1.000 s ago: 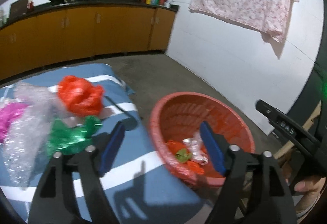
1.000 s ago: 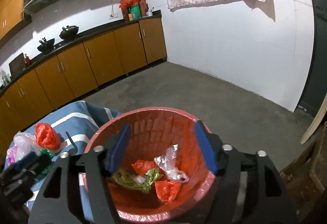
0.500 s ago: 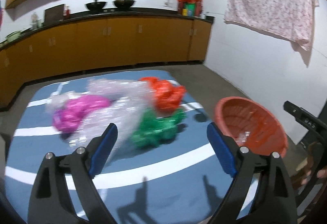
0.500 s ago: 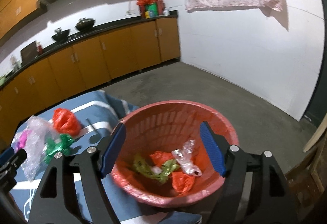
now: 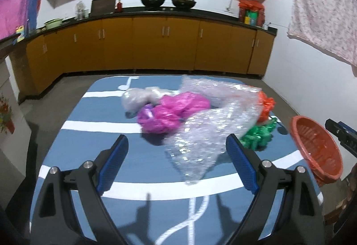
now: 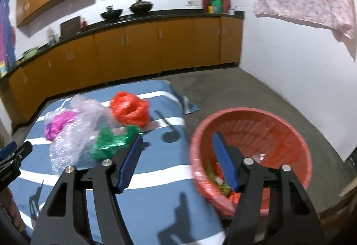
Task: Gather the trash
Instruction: 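Grasp the green bag with the right tool while the left tool grasps bubble wrap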
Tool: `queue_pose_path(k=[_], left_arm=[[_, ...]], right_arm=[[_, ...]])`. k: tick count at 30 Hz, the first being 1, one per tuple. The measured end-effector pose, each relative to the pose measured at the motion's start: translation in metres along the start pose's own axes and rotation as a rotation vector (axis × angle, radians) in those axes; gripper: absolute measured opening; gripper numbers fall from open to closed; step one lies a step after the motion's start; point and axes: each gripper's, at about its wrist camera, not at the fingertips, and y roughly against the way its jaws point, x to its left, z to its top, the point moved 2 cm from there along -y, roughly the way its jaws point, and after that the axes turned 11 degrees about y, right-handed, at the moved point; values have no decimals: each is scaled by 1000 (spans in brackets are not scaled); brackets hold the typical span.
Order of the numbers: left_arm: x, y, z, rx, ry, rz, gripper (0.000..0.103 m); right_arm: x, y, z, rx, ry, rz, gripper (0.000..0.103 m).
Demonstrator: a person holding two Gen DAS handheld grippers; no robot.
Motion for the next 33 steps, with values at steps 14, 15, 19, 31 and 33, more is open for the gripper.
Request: queue_pose_path(k=[14, 15, 19, 31, 33], left_arm=[[37, 2, 5, -26, 39, 71, 87], [39, 2, 6, -25, 40, 75, 87], [41, 1, 7, -26, 44, 81, 87], [24, -5, 9, -31, 24, 21, 87], [17, -5, 8, -33, 12, 6, 87]], right_arm=[[62, -77, 6, 115, -10, 48, 62], [63, -83, 7, 124, -12, 45, 62], [61, -106, 9, 164, -50, 28, 62], [61, -95, 5, 159, -38, 110, 2], [56, -90, 4, 153, -48, 112, 2]])
